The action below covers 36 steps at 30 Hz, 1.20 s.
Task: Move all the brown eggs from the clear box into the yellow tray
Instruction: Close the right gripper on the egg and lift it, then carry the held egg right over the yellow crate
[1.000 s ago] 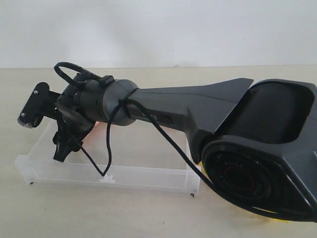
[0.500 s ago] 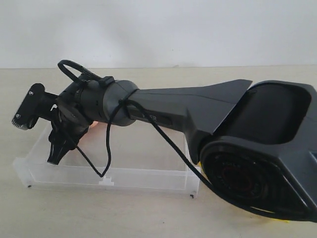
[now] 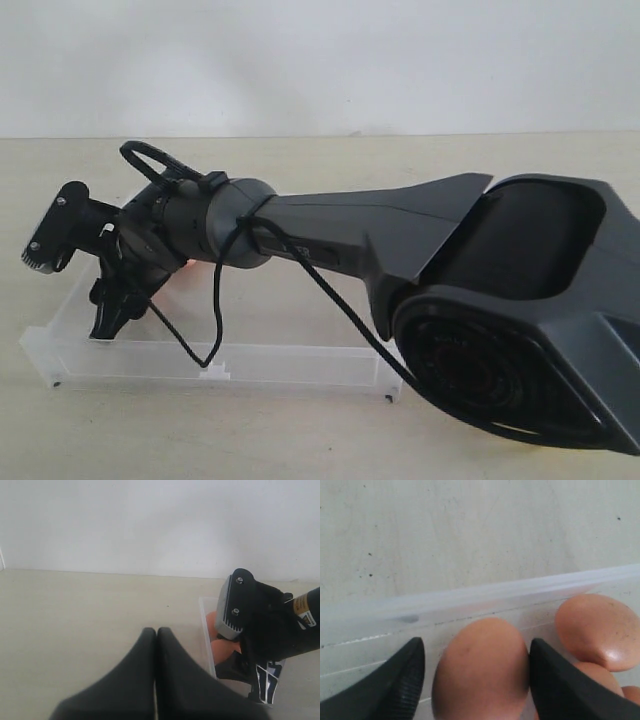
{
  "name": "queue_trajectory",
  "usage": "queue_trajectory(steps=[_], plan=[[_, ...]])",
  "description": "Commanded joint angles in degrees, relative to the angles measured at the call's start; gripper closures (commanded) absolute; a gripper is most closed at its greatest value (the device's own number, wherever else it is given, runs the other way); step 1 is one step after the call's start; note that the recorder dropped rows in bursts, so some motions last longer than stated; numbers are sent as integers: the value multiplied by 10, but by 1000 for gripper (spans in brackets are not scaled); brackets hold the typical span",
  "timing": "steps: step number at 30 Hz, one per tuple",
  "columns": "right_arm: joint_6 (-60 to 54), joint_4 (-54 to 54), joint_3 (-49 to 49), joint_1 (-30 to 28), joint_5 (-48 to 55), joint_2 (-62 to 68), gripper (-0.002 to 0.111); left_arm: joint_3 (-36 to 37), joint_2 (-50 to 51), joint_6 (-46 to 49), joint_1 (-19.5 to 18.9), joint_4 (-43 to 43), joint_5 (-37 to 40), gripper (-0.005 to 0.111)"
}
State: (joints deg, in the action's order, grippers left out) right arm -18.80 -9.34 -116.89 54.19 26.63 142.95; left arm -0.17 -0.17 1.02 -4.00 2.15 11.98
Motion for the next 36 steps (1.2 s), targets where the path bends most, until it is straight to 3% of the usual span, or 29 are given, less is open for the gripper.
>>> queue_trajectory(steps=[1, 7, 15, 23, 36], plan=[[20, 4, 2, 0, -10, 6, 60, 2, 2, 1, 0, -1, -3, 111], [67, 7, 2, 0, -6, 6, 109, 2, 2, 1, 0, -1, -3, 111], [241, -39, 2, 0, 44, -17, 106, 2, 2, 1, 0, -1, -3, 111], [565, -326, 2, 4, 81, -64, 106, 2, 2, 1, 0, -1, -3, 111], [656, -401, 3, 7, 90, -104, 107, 2, 2, 1, 0, -1, -3, 111]])
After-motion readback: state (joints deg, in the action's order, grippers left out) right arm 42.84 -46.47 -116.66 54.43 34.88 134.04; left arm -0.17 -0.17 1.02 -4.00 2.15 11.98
